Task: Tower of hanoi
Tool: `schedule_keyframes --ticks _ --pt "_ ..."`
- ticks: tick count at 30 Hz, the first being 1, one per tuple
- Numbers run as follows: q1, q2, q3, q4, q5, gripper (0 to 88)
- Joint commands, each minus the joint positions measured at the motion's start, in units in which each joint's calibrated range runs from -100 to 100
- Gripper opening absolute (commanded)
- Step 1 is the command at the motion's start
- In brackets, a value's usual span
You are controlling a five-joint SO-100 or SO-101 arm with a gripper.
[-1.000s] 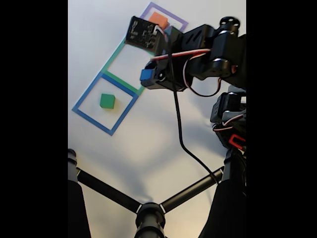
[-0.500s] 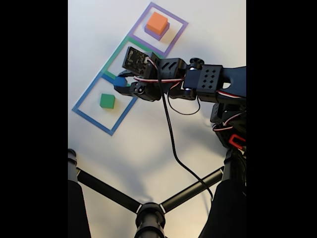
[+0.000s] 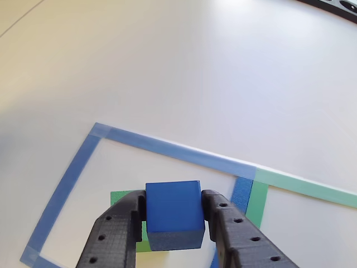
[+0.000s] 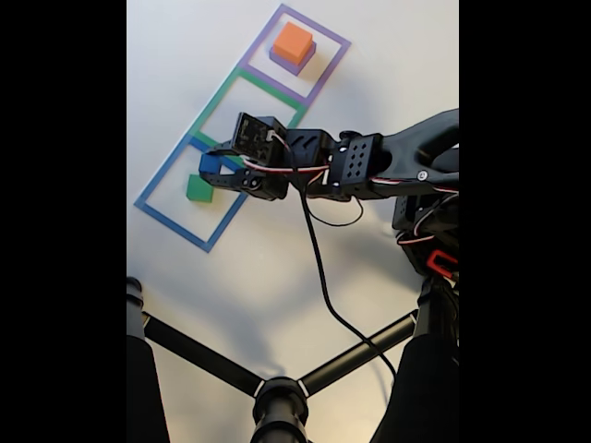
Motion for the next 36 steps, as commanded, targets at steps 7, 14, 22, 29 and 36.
schedule_keyframes --ticks 7,14,22,29,36 --pt "-3.7 4.6 -2.7 -7.4 0.9 2.6" --pt "-4.2 8.6 -4.2 -10.1 0.9 2.6" --pt "-4.5 12.1 -5.1 -13.1 0.9 2.6" --pt "-4.4 14.7 -6.7 -14.5 0.9 2.6" --pt "-4.2 15.9 -5.6 -16.1 0.9 6.8"
